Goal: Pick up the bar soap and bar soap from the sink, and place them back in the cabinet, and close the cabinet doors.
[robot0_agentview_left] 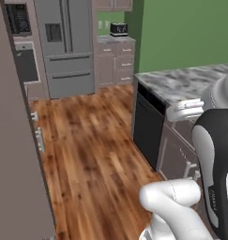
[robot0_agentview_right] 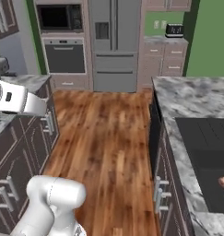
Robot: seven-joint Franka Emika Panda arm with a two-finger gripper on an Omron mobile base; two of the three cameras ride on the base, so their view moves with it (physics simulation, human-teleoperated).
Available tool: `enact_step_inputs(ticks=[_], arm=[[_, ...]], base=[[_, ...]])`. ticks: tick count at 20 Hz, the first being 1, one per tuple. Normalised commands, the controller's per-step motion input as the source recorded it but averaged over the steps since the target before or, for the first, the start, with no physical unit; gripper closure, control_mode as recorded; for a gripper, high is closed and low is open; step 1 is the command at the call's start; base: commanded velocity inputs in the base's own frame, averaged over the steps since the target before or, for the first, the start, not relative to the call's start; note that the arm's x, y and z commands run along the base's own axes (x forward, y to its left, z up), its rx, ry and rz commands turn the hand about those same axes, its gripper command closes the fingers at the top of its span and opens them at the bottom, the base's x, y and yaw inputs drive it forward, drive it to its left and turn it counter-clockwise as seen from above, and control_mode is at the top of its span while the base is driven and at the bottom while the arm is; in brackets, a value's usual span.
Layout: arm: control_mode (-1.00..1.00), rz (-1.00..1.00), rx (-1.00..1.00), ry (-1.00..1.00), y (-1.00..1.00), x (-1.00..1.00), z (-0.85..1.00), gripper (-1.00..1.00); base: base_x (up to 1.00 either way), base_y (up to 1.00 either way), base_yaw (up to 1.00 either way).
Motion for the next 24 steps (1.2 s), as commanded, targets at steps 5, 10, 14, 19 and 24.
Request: enact_step_inputs(ticks=[5, 10, 14, 19, 24], arm=[[1.0, 0.0, 0.0, 0.0, 0.0, 0.0, 0.0, -1.0], [1.0, 0.0, 0.0, 0.0, 0.0, 0.0, 0.0, -1.0], [1.0, 0.0, 0.0, 0.0, 0.0, 0.0, 0.0, -1.0], [1.0, 0.0, 0.0, 0.0, 0.0, 0.0, 0.0, -1.0], [1.0, 0.0, 0.0, 0.0, 0.0, 0.0, 0.0, -1.0]], base=[[0.84, -0.15, -0.17], [0.82, -0.15, -0.18], [0.72, -0.07, -0.22], [0.52, -0.01, -0.43], [0.31, 0.0, -0.64]])
